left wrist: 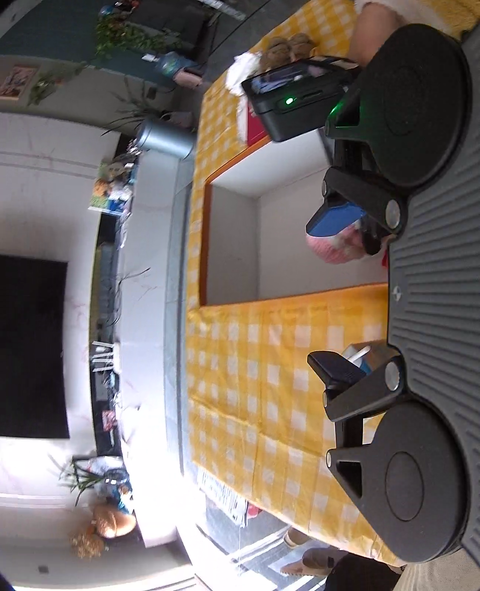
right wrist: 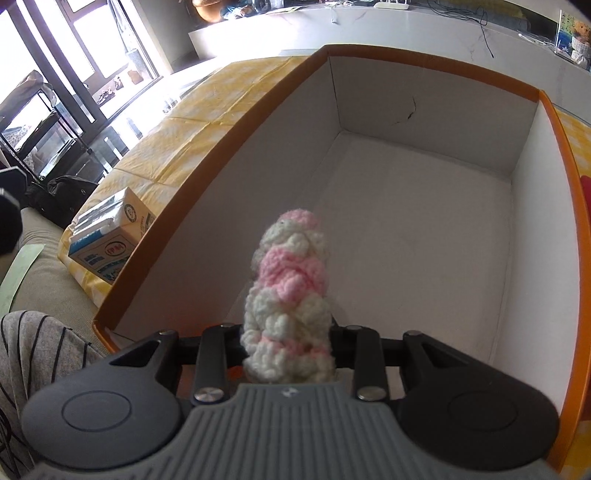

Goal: Organize soft objects
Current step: 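Open both tools to drop the pink piece and orange fruit into the box, then reach the right tool to the white plastic-wrapped bundle and grasp it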

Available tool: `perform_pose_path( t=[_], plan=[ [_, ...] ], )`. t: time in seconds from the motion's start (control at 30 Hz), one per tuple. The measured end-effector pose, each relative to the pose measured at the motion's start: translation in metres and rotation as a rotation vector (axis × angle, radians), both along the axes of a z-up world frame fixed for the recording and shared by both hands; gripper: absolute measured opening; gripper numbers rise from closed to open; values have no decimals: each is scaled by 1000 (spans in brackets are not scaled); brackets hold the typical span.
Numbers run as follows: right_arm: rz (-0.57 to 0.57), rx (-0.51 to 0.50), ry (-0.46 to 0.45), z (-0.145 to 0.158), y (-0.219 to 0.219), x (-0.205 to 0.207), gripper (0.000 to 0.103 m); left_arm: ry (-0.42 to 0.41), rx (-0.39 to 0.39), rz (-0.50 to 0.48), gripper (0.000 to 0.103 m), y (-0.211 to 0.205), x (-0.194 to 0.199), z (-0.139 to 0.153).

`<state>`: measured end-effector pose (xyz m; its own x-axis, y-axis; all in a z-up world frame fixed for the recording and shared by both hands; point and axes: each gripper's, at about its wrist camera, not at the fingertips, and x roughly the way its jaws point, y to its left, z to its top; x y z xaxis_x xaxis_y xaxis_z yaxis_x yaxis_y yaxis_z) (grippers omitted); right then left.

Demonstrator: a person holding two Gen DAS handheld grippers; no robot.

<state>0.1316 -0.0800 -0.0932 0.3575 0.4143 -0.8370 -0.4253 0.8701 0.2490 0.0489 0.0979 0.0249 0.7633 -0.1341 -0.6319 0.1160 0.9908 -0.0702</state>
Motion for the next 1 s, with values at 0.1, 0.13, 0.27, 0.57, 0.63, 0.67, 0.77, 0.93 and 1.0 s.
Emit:
perform_pose_path(
  t=[0.1, 0.13, 0.27, 0.57, 0.63, 0.67, 0.77, 0.93, 1.0],
  plan=[
    [-19, -12, 4, 1, 1, 1, 37, -8, -9, 52, 84, 4, 7, -2],
    [-25, -10, 1, 1, 1, 0, 45, -5, -22, 56, 84, 6, 9, -2],
    [-54, -5, -22, 8, -6, -3, 72, -4, -54, 68, 84, 12, 10, -2],
    [-89, 36, -162, 49, -39, -37, 93, -60, -20, 69, 85, -1, 0, 1],
    [-114, 48, -207, 63, -51, -45, 94, -71, -13, 61, 85, -6, 0, 2],
    [-126, 56, -228, 69, -57, -48, 95, -75, -15, 59, 85, -8, -1, 2],
    [-170, 64, -289, 85, -75, -58, 96, -82, -29, 51, 85, -13, -1, 3],
    [-297, 17, -381, 101, -116, -72, 98, -73, -8, -15, 85, -26, -3, 5],
    [-360, -1, -400, 105, -136, -76, 98, -78, 9, -35, 85, -36, -4, 5]
  ],
)
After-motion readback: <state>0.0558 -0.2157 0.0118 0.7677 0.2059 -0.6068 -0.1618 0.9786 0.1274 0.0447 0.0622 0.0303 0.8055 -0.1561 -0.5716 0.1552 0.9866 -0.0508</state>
